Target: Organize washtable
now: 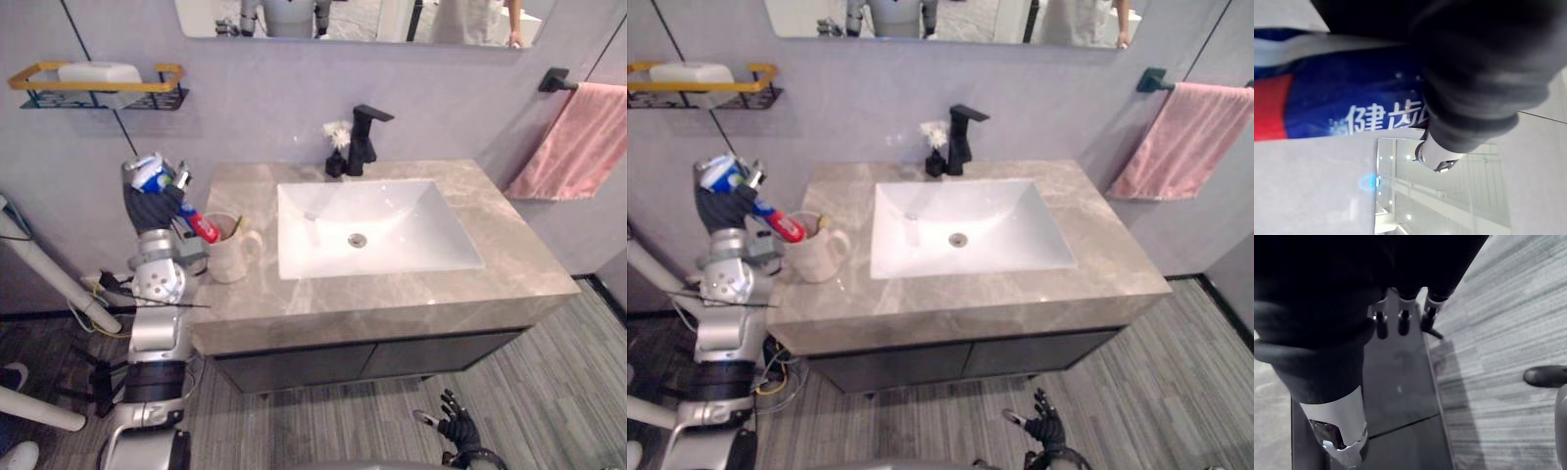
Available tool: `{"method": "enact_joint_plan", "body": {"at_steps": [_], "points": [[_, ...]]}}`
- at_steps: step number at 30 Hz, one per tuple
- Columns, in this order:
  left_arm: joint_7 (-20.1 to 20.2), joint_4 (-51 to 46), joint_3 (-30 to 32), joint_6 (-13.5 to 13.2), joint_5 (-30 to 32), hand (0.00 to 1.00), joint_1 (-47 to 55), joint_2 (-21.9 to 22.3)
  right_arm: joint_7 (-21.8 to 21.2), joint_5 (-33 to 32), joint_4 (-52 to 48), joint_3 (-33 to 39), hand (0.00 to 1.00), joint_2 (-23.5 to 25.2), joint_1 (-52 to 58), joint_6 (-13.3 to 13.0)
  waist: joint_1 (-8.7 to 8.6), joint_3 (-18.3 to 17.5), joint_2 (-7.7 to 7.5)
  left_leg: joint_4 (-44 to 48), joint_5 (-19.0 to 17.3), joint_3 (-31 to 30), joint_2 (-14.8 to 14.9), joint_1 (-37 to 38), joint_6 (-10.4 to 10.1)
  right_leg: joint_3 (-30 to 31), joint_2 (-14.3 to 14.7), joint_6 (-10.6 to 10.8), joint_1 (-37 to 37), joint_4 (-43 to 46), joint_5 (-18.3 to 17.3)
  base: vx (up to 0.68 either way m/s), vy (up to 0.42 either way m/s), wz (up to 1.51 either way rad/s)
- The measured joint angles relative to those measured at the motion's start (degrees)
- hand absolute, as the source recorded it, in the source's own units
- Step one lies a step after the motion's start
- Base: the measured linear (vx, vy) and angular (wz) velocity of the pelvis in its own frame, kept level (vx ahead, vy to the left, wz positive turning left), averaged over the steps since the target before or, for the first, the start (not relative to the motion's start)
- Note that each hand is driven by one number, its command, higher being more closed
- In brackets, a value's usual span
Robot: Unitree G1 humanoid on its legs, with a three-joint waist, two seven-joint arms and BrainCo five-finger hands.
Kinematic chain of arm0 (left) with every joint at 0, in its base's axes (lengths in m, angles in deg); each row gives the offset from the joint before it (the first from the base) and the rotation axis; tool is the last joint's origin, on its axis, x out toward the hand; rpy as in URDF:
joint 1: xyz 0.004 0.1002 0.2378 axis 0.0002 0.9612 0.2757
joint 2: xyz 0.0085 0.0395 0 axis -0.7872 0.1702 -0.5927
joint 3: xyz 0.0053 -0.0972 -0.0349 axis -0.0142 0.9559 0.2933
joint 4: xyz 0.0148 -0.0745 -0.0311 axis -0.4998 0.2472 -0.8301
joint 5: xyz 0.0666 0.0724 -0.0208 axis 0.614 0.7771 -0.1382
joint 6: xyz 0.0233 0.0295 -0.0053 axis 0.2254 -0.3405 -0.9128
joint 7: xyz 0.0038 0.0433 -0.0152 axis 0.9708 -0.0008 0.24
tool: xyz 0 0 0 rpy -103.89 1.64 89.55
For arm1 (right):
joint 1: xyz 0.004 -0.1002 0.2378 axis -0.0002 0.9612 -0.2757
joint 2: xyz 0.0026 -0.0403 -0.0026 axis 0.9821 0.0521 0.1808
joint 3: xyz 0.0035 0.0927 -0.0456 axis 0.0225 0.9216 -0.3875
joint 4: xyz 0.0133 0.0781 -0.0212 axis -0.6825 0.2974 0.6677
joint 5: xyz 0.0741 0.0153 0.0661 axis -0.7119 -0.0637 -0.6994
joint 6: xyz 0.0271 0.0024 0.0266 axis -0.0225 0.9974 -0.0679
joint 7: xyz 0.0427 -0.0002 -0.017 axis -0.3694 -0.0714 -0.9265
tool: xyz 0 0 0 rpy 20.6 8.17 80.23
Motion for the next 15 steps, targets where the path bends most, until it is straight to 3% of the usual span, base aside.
{"method": "enact_joint_plan", "body": {"at_steps": [1,15], "points": [[0.00,0.32,-0.02,0.21,0.01,0.00,0.32,0.00,0.00,0.08,0.00,0.00,0.00,0.00,-0.03,0.00,-0.02,0.04,-0.07,-0.02,0.00,0.05,-0.01,0.15,0.00,-0.01,0.00,0.00,0.00,-0.08,0.01,0.00,0.000,0.00],[0.08,0.36,-0.44,0.27,-0.62,0.00,1.12,0.00,0.00,0.60,0.00,0.00,0.00,0.01,-0.12,0.00,-0.09,0.34,-0.53,-0.02,0.00,0.16,-0.09,0.62,0.00,-1.16,-0.05,0.09,1.31,-2.08,0.86,-0.01,-0.010,0.02]]}}
